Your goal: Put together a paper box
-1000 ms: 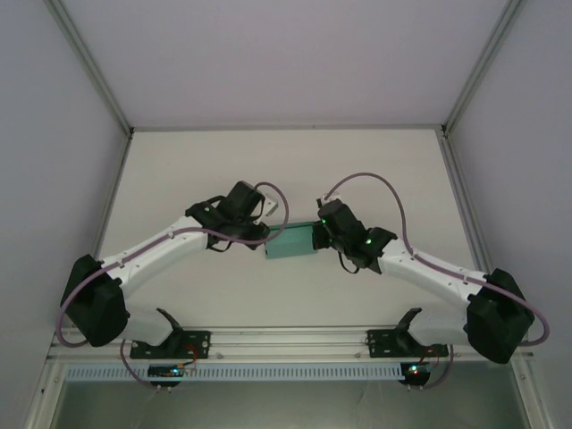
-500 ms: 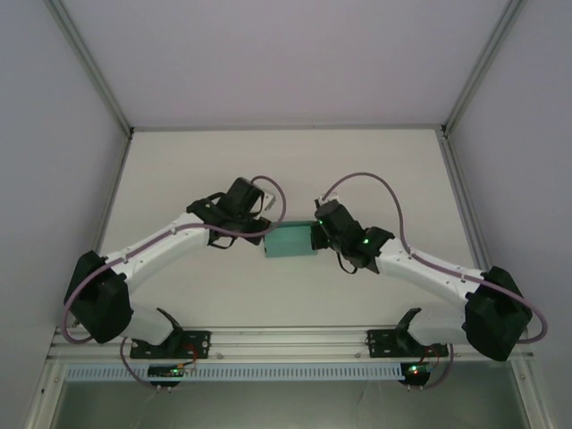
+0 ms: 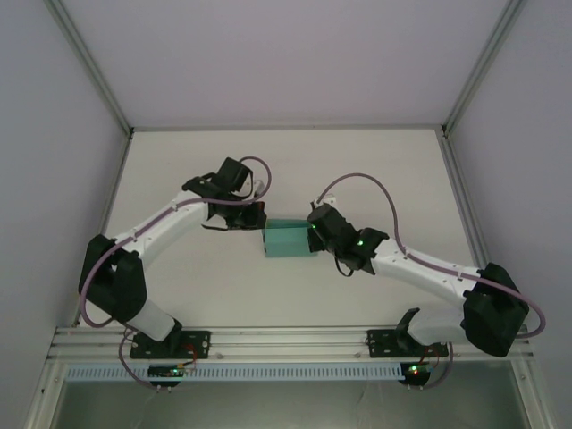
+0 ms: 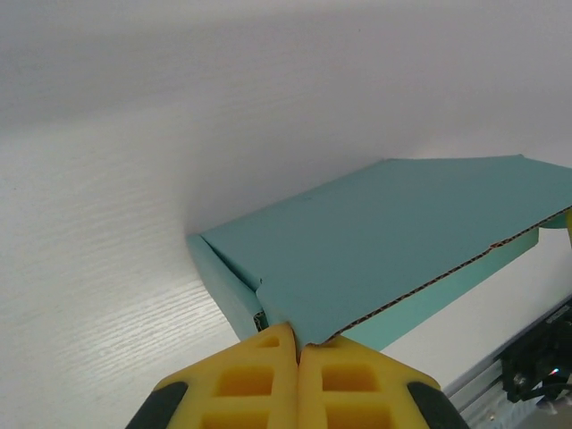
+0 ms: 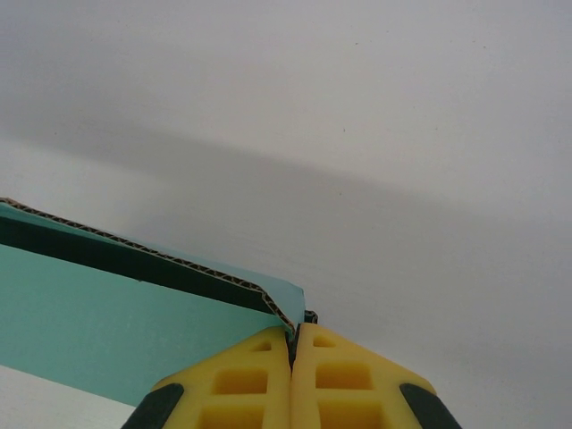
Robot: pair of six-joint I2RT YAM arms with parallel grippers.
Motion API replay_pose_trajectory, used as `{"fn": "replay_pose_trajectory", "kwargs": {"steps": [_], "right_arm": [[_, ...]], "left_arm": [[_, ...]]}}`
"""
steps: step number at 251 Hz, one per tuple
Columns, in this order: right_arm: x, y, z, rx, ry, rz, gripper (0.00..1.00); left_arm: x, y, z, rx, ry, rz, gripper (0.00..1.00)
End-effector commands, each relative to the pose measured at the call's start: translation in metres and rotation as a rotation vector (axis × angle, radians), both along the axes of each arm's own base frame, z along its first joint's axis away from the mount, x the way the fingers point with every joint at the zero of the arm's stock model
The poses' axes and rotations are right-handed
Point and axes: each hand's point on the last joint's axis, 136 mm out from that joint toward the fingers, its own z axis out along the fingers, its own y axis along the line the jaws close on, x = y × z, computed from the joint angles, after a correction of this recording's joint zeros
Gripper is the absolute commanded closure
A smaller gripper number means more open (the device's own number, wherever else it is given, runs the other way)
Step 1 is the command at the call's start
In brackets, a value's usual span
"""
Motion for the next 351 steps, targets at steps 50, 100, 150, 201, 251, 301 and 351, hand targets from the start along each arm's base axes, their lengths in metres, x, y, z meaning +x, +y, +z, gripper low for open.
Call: {"fn": "replay_pose_trajectory", "kwargs": {"steps": [50,100,150,201,251,301,351], "right_arm": [[-0.019,0.0,-0.029,-0.046,0.028,0.035,1.0],[-0.027,-0.008,-0.037,-0.039,-0.048,0.022,1.0],[-0.028,0.001,-0.024,0.008,-0.104,0.043,1.0],[-0.016,0.009,-0.006,-0.039,-0.158,0.059,1.0],[0.01,0.016,0.014,-0.046,-0.25,0.026,1.0],[0.025,0.019,0.021,-0.012,-0.313,0.015,1.0],[0.023,0.014,0.018,0.029,-0.376,0.011,1.0]], "left_arm": [[-0.042,0.001,-0.05,0.085,0.022,0.012,1.0],[-0.058,0.019,-0.069,0.171,-0.046,0.062,1.0],[-0.055,-0.012,-0.033,0.029,-0.17,0.027,1.0],[-0.033,-0.019,-0.003,0.008,-0.308,0.029,1.0],[-0.001,-0.03,0.021,0.02,-0.456,0.041,1.0],[0.013,-0.039,0.029,0.018,-0.534,0.025,1.0],[0.003,-0.046,0.02,0.037,-0.615,-0.013,1.0]]}}
